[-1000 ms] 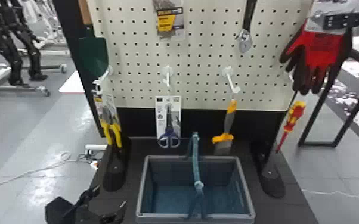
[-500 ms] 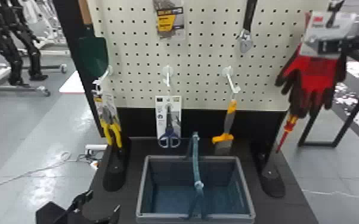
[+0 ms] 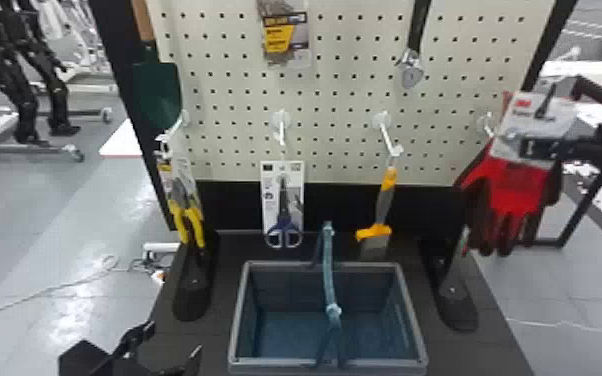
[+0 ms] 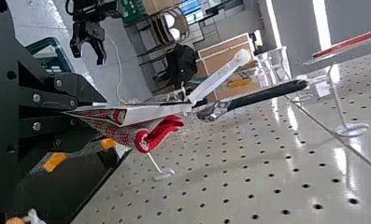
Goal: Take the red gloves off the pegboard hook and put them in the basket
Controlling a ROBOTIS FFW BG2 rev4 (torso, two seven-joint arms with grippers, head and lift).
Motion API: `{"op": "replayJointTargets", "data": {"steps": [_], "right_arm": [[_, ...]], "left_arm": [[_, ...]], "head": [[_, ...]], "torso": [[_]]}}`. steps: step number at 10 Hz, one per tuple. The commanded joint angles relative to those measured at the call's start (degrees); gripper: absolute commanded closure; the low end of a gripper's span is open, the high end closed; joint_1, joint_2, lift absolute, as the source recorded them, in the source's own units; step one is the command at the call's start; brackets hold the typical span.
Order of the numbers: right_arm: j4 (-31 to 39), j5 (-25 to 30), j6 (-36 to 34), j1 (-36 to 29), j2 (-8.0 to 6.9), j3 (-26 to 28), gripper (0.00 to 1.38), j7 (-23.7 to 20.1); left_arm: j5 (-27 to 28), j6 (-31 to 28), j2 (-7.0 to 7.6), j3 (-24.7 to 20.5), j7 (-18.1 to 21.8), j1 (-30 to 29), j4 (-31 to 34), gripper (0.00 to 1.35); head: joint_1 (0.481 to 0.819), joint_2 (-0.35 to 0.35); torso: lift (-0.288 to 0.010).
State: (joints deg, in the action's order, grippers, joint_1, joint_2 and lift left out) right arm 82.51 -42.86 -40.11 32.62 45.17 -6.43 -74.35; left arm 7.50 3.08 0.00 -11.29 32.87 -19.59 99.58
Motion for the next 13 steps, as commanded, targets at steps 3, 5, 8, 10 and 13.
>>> {"op": "replayJointTargets", "data": {"steps": [3,5,8,10,13], "right_arm": [[2.1,5.2,-0.9,-9.3,-8.96,4.9,1.28,-0.7],[1.8,9.7,-1.0,-11.6,-14.94,5.6,1.28,-2.4],[-3.6,13.3,1.5,-11.1,-20.48,3.7,1.28,-4.0],[-8.5,11.8,4.0,-8.8,-21.53,-1.0,1.28,-4.0],[-15.2,11.7,7.4,-8.0,-26.36,-5.3,1.28,-4.0]], "left_arm": [[0.0,0.0,-0.15,-0.1,-0.3,0.1,-0.1,0.36],[-0.1,0.4,-0.15,-0.3,-0.3,0.2,-0.3,0.36],[0.0,1.1,-0.15,0.1,-0.3,1.1,-1.5,0.36],[-0.2,1.6,-0.15,0.5,-0.3,2.0,-2.4,0.36],[-0.2,1.8,-0.15,0.7,-0.3,2.4,-2.8,0.36]], "head": [[0.549,0.0],[0.549,0.0],[0.549,0.0],[0.549,0.0],[0.549,0.0]], "torso": [[-0.1],[-0.1],[-0.1],[-0.1],[-0.1]]}}
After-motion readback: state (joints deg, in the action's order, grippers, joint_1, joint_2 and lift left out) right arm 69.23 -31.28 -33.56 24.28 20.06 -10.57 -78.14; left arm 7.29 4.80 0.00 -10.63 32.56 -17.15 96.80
